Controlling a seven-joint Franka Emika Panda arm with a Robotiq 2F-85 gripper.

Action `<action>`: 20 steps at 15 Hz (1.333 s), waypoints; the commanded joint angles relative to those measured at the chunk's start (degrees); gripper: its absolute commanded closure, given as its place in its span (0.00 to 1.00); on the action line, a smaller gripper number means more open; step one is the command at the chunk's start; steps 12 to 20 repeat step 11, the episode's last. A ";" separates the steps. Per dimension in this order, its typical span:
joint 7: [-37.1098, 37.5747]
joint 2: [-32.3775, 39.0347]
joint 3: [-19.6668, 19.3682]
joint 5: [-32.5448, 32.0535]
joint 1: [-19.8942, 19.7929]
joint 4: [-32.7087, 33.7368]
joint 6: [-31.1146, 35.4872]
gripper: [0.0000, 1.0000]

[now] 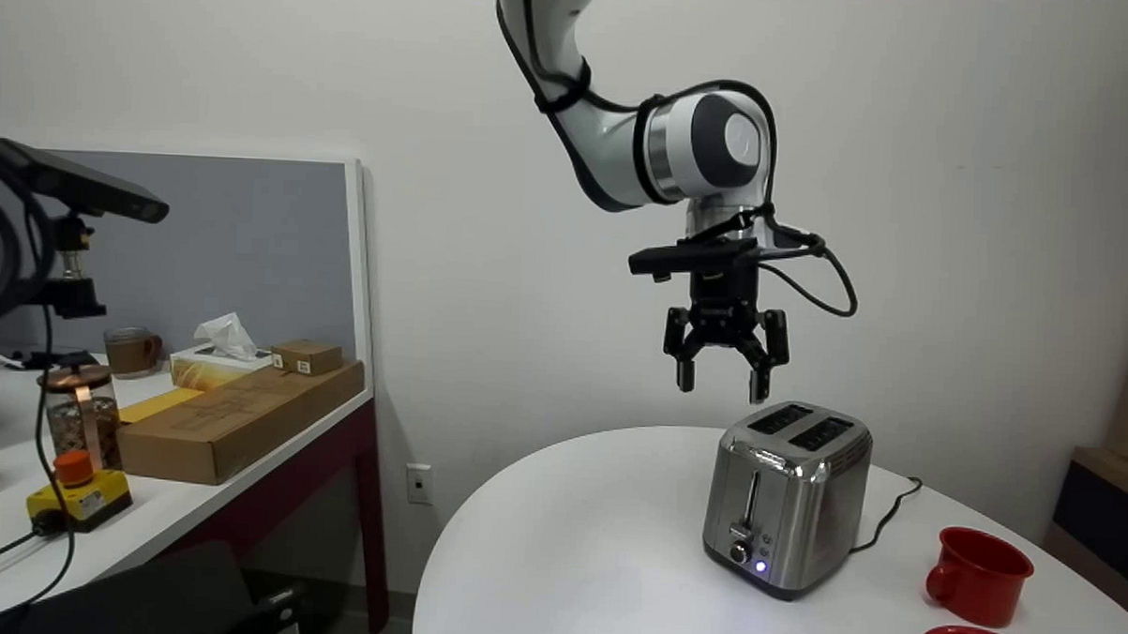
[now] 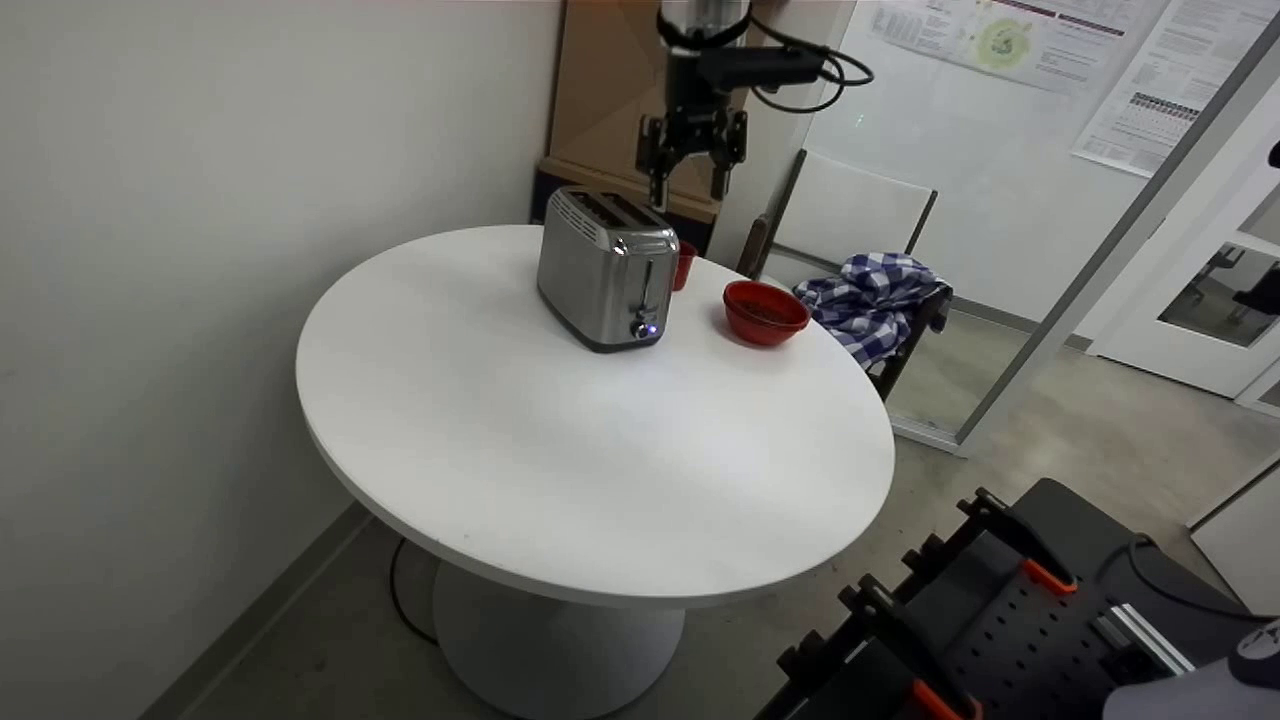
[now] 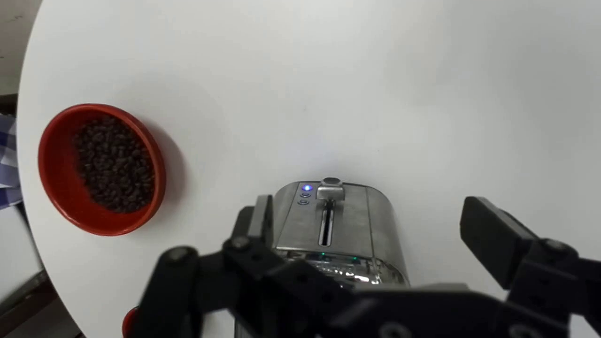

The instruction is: Push the lever on the toaster downwards.

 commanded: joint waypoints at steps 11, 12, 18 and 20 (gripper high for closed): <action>-11.06 -27.86 3.58 7.41 -3.30 -25.31 -1.76 0.00; -11.06 -27.86 3.58 7.41 -3.30 -25.31 -1.76 0.00; -11.06 -27.86 3.58 7.41 -3.30 -25.31 -1.76 0.00; -11.06 -27.86 3.58 7.41 -3.30 -25.31 -1.76 0.00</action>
